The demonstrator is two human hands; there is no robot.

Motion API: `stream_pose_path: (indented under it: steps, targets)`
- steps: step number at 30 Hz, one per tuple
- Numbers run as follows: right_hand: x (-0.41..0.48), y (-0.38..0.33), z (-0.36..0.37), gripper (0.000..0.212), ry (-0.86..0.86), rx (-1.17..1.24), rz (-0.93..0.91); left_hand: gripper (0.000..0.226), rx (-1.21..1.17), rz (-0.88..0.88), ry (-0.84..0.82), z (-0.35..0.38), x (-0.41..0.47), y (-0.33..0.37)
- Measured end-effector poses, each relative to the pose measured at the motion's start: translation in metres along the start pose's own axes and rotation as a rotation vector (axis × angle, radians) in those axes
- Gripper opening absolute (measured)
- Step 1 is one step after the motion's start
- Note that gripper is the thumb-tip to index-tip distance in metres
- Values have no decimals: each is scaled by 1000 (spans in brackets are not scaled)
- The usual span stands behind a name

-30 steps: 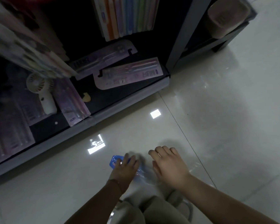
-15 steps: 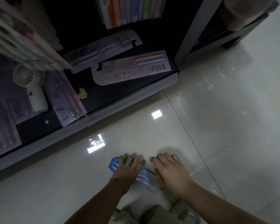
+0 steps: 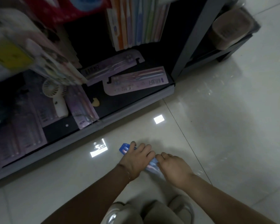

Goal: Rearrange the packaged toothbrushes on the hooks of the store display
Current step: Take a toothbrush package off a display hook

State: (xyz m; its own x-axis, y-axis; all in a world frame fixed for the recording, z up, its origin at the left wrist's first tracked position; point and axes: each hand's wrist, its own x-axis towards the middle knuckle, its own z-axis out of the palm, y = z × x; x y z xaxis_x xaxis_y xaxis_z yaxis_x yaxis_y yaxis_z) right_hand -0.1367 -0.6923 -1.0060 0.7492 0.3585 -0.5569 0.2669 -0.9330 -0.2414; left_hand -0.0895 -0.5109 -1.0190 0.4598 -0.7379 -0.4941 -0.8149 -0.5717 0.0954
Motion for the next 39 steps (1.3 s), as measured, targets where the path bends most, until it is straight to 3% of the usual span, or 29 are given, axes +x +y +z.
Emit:
stream_pose_path:
  steps: [5,9,13,16,19,25,31,35,39]
  targets:
    - [-23,-2,-55,27,29,117,71,68,95,54,198,-63,-17,-11]
    - [-47,-2,-105,27,78,158,137,70,77,-53,401,-120,-37,-16]
    - [-77,-1,-167,20,143,250,223,87,-22,-191,557,-193,-62,-25]
    - [-105,3,-209,7,200,415,315,95,-234,-385,617,-246,-85,-27]
    - [-136,0,-250,5,237,514,362,79,-499,-523,660,-285,-107,-22]
    - [-189,-27,-337,20,337,619,341,42,-1120,-566,653,-372,-156,-11]
    - [-227,-57,-416,25,461,658,285,31,-1427,-514,705,-457,-207,-7]
    - [-252,-67,-463,23,486,602,264,33,-1386,-519,761,-502,-238,-15]
    - [-269,-72,-509,22,494,476,251,29,-1156,-432,900,-541,-264,-22]
